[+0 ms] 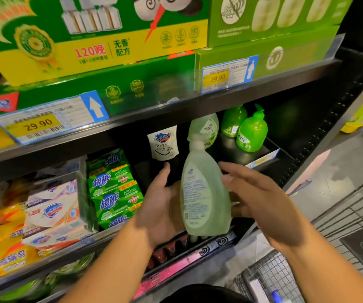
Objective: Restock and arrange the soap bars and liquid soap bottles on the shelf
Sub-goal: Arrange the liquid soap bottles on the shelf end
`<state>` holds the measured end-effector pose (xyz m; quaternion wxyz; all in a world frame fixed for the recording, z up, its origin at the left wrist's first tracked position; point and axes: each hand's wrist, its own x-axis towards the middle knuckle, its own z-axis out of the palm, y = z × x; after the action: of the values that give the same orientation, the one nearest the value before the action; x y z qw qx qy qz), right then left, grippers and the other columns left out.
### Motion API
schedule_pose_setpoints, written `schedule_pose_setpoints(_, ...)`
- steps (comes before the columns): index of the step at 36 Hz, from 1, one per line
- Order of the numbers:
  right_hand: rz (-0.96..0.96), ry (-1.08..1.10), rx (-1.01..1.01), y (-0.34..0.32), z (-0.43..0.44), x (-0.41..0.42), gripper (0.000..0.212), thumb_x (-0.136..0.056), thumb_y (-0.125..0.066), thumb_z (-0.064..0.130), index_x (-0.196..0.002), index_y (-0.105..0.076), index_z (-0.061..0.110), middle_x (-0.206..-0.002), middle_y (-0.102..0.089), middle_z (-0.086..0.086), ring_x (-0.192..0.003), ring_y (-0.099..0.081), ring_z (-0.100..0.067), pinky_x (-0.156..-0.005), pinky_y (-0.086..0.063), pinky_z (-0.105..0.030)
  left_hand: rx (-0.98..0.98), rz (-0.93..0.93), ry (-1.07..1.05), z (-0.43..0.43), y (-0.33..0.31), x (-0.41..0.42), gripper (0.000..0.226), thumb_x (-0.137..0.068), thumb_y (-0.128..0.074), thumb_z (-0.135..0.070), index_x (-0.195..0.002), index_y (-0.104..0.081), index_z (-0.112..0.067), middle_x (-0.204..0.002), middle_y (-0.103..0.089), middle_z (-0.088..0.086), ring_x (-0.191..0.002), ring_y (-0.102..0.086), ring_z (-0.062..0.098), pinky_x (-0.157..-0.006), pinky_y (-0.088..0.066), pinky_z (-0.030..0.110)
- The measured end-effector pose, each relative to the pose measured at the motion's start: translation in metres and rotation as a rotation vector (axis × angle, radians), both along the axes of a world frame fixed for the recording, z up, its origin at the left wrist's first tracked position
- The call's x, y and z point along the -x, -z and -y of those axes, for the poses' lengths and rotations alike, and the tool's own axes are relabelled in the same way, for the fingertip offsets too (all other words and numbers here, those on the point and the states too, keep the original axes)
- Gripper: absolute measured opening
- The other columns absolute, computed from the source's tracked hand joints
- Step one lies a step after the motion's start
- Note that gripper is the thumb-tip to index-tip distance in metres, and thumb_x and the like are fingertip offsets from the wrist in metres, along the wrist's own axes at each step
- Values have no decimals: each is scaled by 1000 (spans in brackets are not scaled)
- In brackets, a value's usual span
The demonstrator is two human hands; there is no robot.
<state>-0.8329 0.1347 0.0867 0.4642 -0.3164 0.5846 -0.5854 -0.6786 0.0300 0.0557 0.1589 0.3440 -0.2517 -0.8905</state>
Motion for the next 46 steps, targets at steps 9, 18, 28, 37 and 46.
schedule_pose_setpoints(9,-55,-191,26,-3,2,-12,21,-93,-65,17,-111,-71,9,-106,-75,-8,-99,-71,-29,-74,-60,-34,-37,81,-243,-10,32,-12,34,-94,-60,-34,-98,-68,-1,-77,-72,11,-63,-71,22,-64,-57,30)
schedule_pose_setpoints(18,-136,-152,-23,-5,12,6,30,-92,-61,23,-121,-67,21,-112,-74,4,-106,-69,-17,-98,-54,-42,-42,103,-170,18,-3,-12,74,-90,-43,-69,-112,-66,-2,-110,-69,20,-94,-64,34,-86,-47,43)
schedule_pose_setpoints(28,125,-188,-157,38,23,26,61,-63,-89,30,-115,-68,6,-112,-70,-24,-109,-62,-52,-96,-41,-70,188,60,101,1,-27,-13,80,-94,-33,-68,-131,-58,-2,-128,-64,23,-124,-58,40,-106,-44,58)
schedule_pose_setpoints(37,-37,-110,62,39,49,35,65,-74,-85,17,-129,-52,9,-114,-73,-12,-102,-71,-30,-83,-59,-41,983,596,-286,32,-17,-33,10,-97,-61,-19,-93,-69,-16,-91,-75,-1,-93,-69,23,-83,-49,36)
schedule_pose_setpoints(46,-334,-94,76,50,118,9,50,-79,-80,0,-113,-49,21,-103,-68,3,-87,-68,0,-74,-57,-22,1535,1548,201,80,60,-82,69,-98,-29,-61,-155,-28,-23,-157,-34,13,-144,-27,35,-120,-21,47)
